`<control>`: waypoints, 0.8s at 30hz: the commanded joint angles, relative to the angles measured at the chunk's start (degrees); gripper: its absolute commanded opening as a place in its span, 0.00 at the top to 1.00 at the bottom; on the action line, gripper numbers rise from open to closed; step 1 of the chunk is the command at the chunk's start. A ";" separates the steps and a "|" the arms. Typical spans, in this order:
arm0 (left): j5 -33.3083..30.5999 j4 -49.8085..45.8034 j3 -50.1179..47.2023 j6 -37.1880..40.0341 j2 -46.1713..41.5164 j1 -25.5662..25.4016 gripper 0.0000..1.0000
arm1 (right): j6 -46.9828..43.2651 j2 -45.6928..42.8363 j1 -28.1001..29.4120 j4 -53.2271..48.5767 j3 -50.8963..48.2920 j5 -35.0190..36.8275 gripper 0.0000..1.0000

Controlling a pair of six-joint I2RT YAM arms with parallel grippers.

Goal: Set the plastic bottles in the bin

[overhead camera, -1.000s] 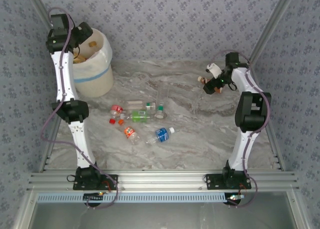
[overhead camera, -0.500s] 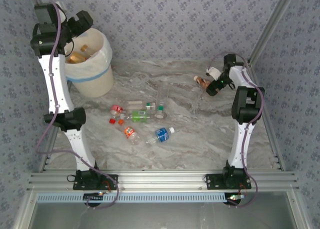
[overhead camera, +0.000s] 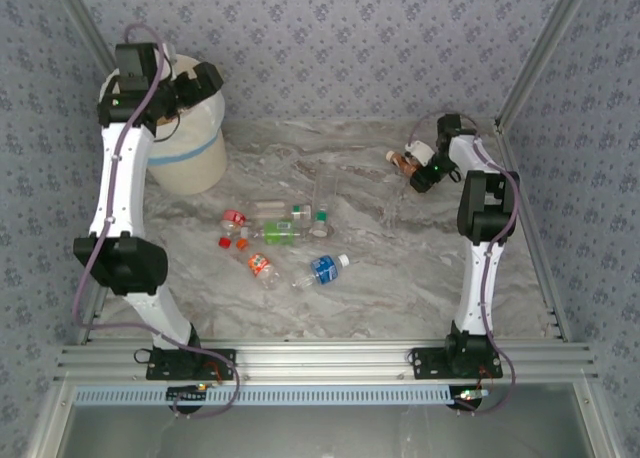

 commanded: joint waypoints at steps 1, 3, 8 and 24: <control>4.01 13.41 -7.31 -4.33 -7.30 -1.32 0.01 | 1.99 -3.93 0.48 2.47 -3.14 2.13 0.42; 5.31 15.37 -10.99 -6.24 -9.22 -2.36 0.01 | 3.23 -6.65 1.06 4.59 -5.72 2.31 0.46; 4.65 20.25 -20.90 -8.95 -14.64 -6.29 0.01 | 10.12 -16.39 2.81 14.35 -16.91 1.31 0.52; 5.32 27.05 -44.96 -17.13 -21.29 -18.17 0.01 | 40.56 -45.97 17.55 38.92 -50.77 -9.40 0.61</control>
